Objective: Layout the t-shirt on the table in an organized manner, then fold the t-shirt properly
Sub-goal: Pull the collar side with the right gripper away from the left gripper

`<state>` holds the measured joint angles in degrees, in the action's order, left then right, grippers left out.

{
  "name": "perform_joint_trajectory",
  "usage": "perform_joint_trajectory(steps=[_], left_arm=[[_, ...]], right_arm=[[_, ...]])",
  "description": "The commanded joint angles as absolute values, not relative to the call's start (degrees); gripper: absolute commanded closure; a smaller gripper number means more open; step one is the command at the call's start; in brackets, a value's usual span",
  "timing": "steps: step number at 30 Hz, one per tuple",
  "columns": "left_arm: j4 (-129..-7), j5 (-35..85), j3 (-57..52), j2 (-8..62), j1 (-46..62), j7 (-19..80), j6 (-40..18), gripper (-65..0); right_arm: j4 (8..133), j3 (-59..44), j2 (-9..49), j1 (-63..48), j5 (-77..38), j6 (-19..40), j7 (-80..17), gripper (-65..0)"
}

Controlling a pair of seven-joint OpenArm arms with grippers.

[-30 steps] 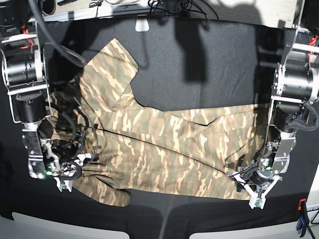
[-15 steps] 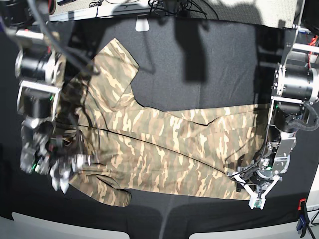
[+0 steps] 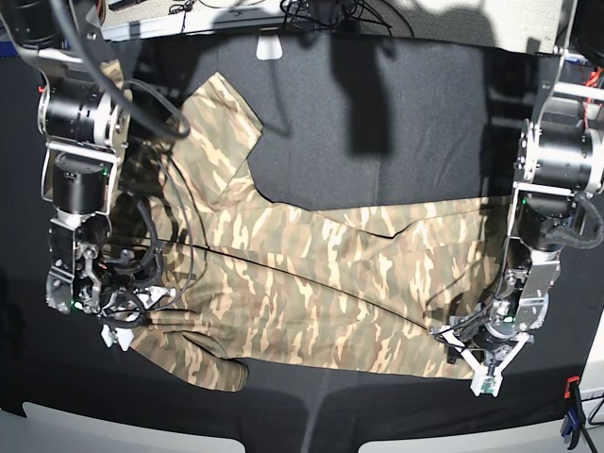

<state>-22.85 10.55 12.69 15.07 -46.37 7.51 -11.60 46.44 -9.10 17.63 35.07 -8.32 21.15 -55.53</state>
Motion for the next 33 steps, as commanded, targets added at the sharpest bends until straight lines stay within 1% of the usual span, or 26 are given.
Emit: perform_joint_trajectory(steps=[1,5,10,13,20,23,28,33], left_arm=[[-23.8,10.9,12.5,15.4,-48.7,5.9,-11.4,-23.2],[-23.8,11.0,12.5,15.4,-48.7,5.9,-11.4,-23.2],[-23.8,11.0,12.5,15.4,-48.7,5.9,-11.4,-23.2],[-23.8,11.0,12.5,15.4,-48.7,5.9,-11.4,-23.2],[-23.8,11.0,12.5,15.4,-48.7,6.0,-11.4,-23.2],[-23.8,11.0,12.5,15.4,-48.7,5.9,-11.4,-23.2],[-23.8,11.0,12.5,15.4,-48.7,6.0,-11.4,-23.2],[-23.8,11.0,12.5,15.4,-48.7,6.0,-11.4,-23.2]], right_arm=[[48.4,-9.3,19.0,37.3,-7.1,21.5,-54.4,0.0],[51.4,-9.3,21.8,37.6,-2.4,21.5,-52.8,0.0],[51.6,-9.3,26.6,40.0,-1.7,21.4,-47.9,0.0],[51.6,-9.3,28.2,41.5,-1.7,21.4,-45.0,0.0],[51.6,-9.3,28.4,42.8,-1.6,21.3,-39.0,0.0],[51.6,-9.3,28.4,43.0,0.7,20.8,-36.4,0.0],[51.6,-9.3,28.4,43.4,1.6,20.5,-36.2,0.0],[51.6,-9.3,28.4,43.8,4.1,17.5,-36.3,0.0]])
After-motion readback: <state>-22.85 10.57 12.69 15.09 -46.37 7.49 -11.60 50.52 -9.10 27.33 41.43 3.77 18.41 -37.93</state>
